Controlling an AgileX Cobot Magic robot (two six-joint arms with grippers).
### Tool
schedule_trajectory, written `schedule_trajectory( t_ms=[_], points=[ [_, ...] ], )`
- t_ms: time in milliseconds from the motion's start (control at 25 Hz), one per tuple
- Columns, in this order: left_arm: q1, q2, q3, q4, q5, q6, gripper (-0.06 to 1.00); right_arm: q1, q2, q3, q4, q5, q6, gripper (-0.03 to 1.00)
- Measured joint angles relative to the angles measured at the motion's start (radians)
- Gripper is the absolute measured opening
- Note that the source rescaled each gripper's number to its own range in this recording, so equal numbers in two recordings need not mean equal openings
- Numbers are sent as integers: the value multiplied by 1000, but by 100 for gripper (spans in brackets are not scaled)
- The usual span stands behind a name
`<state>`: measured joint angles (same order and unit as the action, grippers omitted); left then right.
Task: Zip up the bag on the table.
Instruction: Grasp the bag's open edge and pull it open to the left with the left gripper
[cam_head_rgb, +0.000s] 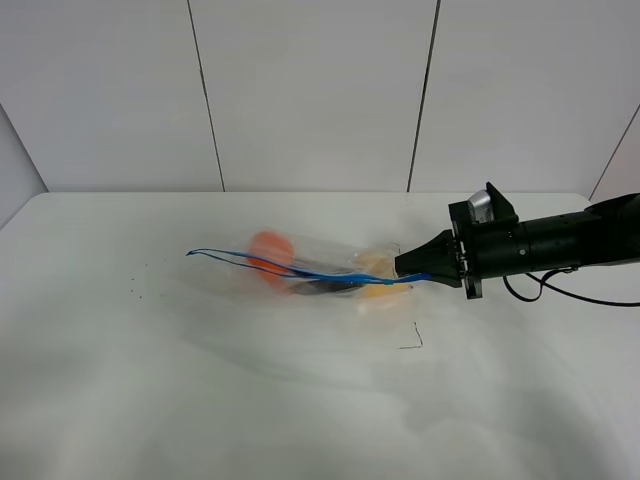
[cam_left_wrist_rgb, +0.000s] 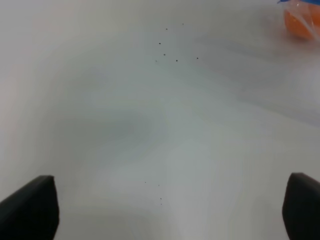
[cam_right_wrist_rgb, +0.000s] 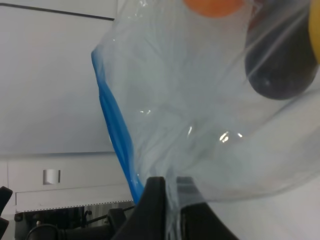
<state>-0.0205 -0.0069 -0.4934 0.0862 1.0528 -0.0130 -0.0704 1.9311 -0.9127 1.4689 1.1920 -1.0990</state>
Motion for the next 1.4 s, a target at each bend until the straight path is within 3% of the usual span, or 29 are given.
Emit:
schedule_trajectory(
  t_ms=[600, 800, 960, 1160, 1280, 1400],
  points=[
    [0, 0, -13, -31, -28, 3, 100, 0, 0, 0, 0, 0, 0, 0],
    [0, 6, -50, -86, -32, 135, 100, 0, 0, 0, -5, 0, 3, 0],
    [0, 141, -188, -54, -38, 309, 100, 0, 0, 0, -8, 0, 3, 0],
    [0, 450, -430, 33, -104, 382, 96, 0, 0, 0, -8, 0, 3, 0],
    [-10, 620, -551, 12, -145, 452, 95, 0, 0, 0, -8, 0, 3, 0],
    [-78, 756, -618, -12, -181, 507, 95, 0, 0, 0, -9, 1, 3, 0]
  ],
)
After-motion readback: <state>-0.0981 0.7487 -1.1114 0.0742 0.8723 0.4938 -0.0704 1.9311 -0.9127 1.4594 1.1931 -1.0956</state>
